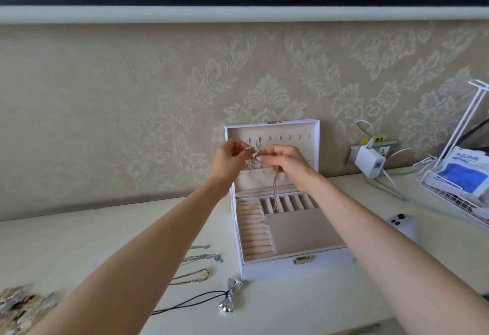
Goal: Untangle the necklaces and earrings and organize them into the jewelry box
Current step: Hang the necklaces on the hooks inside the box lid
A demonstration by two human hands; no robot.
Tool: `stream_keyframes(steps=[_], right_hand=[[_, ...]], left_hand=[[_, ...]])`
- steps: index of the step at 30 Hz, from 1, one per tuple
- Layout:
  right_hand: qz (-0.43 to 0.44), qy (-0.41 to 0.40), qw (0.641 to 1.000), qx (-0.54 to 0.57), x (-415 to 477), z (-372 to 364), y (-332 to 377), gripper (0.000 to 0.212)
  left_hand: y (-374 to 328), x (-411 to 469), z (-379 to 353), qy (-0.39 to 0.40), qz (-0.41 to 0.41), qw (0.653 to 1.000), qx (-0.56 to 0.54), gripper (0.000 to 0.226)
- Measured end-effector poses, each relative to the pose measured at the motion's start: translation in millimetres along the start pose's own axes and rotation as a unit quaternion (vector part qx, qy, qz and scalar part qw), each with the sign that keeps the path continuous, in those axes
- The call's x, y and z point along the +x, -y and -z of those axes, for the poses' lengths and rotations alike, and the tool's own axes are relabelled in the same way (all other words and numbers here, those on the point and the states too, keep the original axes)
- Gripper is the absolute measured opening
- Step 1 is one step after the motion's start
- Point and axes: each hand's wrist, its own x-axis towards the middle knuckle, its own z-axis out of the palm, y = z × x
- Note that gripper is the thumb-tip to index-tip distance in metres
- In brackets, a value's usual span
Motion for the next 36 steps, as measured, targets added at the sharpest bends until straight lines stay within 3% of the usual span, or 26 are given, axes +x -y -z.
stream_keyframes(steps=[6,10,14,19,21,24,29,32,36], right_hand=[[0.005,-0.017,0.996,0.087,0.8,6.7,0.7,0.012],[0.009,-0.023,0.987,0.156,4.2,8.4,2.4,0.011],[0.008,-0.017,0.992,0.128,1.3,8.6,2.3,0.01],[0.004,-0.006,0.994,0.106,-1.7,6.9,-1.5,0.021],[-0.001,-0.007,0.993,0.119,-1.7,7.6,-2.3,0.026],[0.002,0.018,0.992,0.125,-3.3,10.0,-3.0,0.028],[-0.007,0.052,0.996,0.067,-10.2,12.7,-9.9,0.028],[-0.01,0.081,0.994,0.07,-13.5,14.0,-15.6,0.025],[-0.002,0.113,0.993,0.029,-17.2,17.5,-21.2,0.018]], left_hand=[[-9.7,4.1,-0.8,0.036,0.049,0.996,-0.061,0.012],[-4.1,2.9,-2.7,0.059,0.074,0.995,-0.026,0.015],[8.6,2.0,-1.3,0.09,0.078,0.989,0.085,0.015],[15.9,-0.2,0.5,0.075,0.065,0.949,0.299,0.018],[15.6,-2.2,1.4,0.079,0.114,0.957,0.254,0.023],[12.6,-4.8,0.0,0.089,0.191,0.976,0.05,0.021],[8.0,0.7,2.8,0.067,0.173,0.973,-0.14,0.02],[5.5,3.3,7.2,0.073,0.179,0.965,-0.179,0.021],[11.7,10.4,13.3,0.002,0.17,0.959,-0.228,0.008]])
